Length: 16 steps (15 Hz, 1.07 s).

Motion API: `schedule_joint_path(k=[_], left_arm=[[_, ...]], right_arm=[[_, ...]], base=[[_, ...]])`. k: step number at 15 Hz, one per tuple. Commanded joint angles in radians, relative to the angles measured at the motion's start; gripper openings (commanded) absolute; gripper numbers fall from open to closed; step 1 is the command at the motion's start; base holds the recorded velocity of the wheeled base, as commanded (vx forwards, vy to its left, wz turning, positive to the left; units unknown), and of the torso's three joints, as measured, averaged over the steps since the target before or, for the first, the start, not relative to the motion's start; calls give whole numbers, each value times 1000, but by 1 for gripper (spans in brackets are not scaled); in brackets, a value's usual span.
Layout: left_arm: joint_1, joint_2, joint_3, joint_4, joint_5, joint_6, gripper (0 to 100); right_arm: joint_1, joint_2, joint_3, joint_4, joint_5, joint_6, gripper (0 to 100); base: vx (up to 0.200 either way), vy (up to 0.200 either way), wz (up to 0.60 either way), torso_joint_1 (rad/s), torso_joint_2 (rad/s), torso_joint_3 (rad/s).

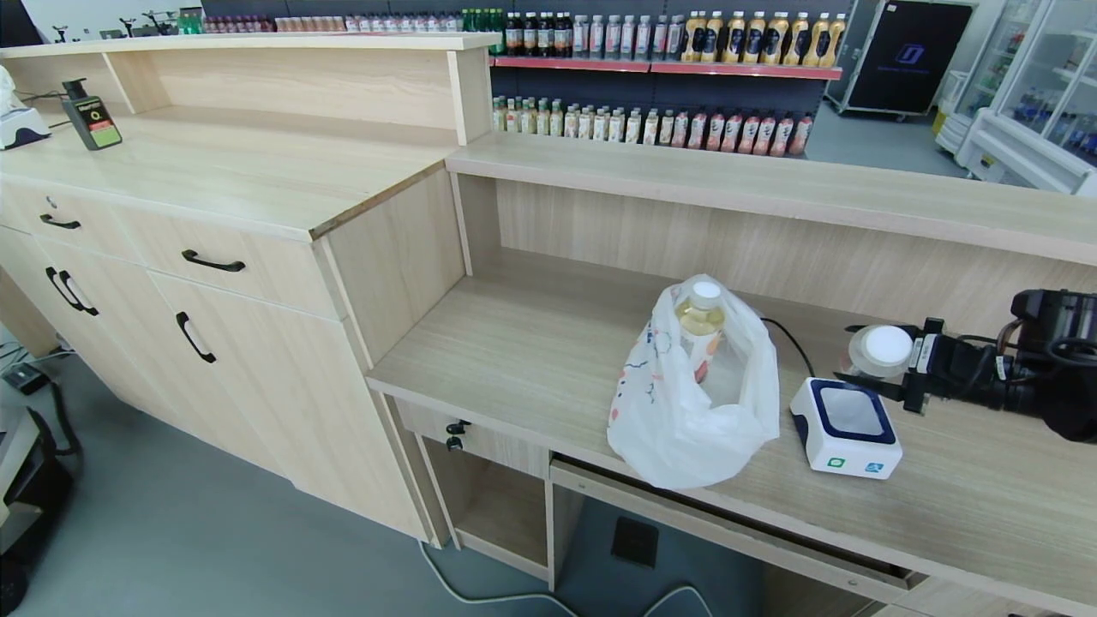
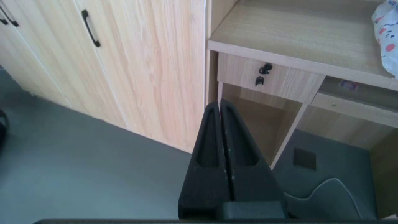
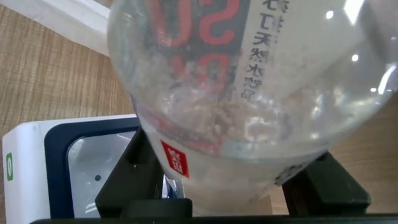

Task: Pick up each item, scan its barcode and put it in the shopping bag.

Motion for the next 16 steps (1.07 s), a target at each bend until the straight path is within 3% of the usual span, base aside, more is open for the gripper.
schedule_joint_path(k=[1, 16], left_arm=[[0, 0, 0, 0, 1, 0, 0], [0, 0, 0, 0, 1, 0, 0]], right_arm=[[0, -8, 5, 1, 1, -1, 0], [6, -6, 8, 1, 4, 0, 0]], base=[[0, 0, 0, 0, 0, 0], [0, 0, 0, 0, 0, 0]])
